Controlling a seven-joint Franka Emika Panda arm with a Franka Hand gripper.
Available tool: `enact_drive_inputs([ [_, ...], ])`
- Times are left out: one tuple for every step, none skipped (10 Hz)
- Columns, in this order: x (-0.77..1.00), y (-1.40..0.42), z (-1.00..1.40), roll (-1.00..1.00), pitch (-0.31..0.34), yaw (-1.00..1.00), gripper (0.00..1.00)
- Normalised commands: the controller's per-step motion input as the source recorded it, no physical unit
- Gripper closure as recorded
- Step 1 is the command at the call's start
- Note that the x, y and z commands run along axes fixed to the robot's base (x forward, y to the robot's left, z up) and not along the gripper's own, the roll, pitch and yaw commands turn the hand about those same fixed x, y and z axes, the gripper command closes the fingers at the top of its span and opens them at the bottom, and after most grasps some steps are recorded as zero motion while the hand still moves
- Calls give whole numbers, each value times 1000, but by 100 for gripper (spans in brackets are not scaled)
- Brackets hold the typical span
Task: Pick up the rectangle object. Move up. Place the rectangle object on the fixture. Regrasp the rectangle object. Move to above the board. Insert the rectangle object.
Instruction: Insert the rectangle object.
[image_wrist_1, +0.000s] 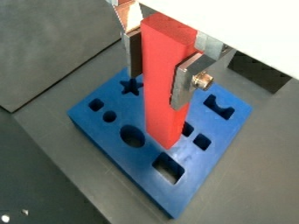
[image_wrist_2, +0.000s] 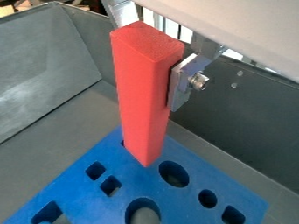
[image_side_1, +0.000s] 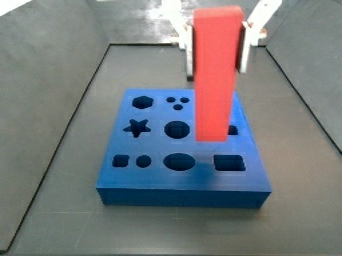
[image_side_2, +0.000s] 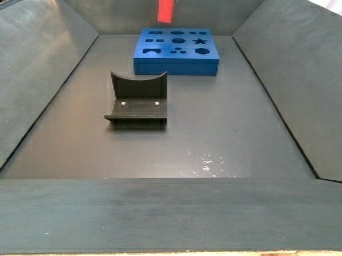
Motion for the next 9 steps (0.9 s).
enact_drive_inputs([
  [229,-211,-177,6,20,26,100],
  [249,-203,-169,37,37,31,100],
  [280,-191,-191,43,6,31,100],
  [291,-174,-183,54,11,34,100],
  [291,-123,-169,71,37,37,100],
  [274,-20,-143,94,66,51,100],
  [171,0,-111,100,63,9,100],
  [54,0,-40,20,34,9,100],
  [0,-3,-20,0,0,0,100],
])
